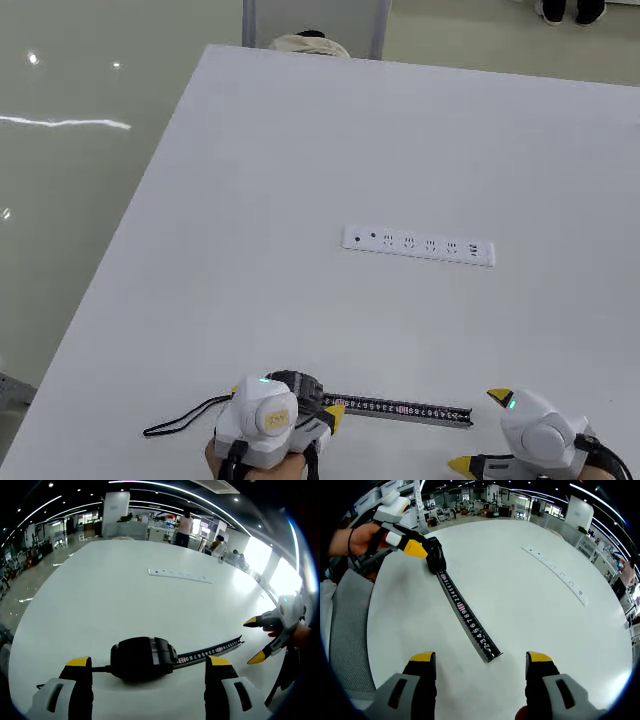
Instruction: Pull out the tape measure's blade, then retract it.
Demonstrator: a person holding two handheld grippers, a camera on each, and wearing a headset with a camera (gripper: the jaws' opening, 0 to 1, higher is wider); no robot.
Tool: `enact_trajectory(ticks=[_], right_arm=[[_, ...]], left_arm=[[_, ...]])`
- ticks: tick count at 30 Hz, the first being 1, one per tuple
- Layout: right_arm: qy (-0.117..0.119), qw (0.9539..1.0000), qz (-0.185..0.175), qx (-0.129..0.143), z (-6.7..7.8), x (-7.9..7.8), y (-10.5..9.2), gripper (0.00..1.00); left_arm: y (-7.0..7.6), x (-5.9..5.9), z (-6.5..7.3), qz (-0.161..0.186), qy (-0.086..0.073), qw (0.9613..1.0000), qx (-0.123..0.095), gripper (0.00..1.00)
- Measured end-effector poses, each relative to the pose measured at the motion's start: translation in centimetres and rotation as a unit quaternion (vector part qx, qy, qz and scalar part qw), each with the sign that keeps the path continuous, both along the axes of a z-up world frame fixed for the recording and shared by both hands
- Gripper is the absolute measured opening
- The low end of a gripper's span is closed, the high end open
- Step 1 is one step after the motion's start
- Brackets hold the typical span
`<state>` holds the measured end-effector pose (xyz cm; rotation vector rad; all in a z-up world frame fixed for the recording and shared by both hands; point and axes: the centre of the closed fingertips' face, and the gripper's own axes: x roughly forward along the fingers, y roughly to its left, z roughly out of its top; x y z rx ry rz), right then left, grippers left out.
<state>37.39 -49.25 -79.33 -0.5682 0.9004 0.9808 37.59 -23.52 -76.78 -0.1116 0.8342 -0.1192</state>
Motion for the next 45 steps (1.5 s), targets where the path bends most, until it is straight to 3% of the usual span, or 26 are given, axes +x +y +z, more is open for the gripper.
enact_trajectory(ticks=[6,10,21,45], right_arm=[[0.001,0.9997,0.025,-0.005,-0.4,0.3,0.3,0.68],[0.003,0.9989,0.045,-0.012,-0.9,0.6,0.3,0.65],[0.016,0.9962,0.081,-0.025,-1.6,0.5,0.3,0.54],[0.026,0.9903,0.128,-0.049,-2.9,1.1,-0.3,0.38]], left_arm=[[0.1,0.4,-0.2,0.016,-0.005,0.9998,-0.009,0.90],[0.1,0.3,-0.7,0.017,0.002,0.9998,-0.005,0.89],[0.2,0.9,-1.2,0.029,0.001,0.9996,-0.004,0.85],[0.5,1.4,-2.0,0.040,0.005,0.9992,-0.002,0.79]])
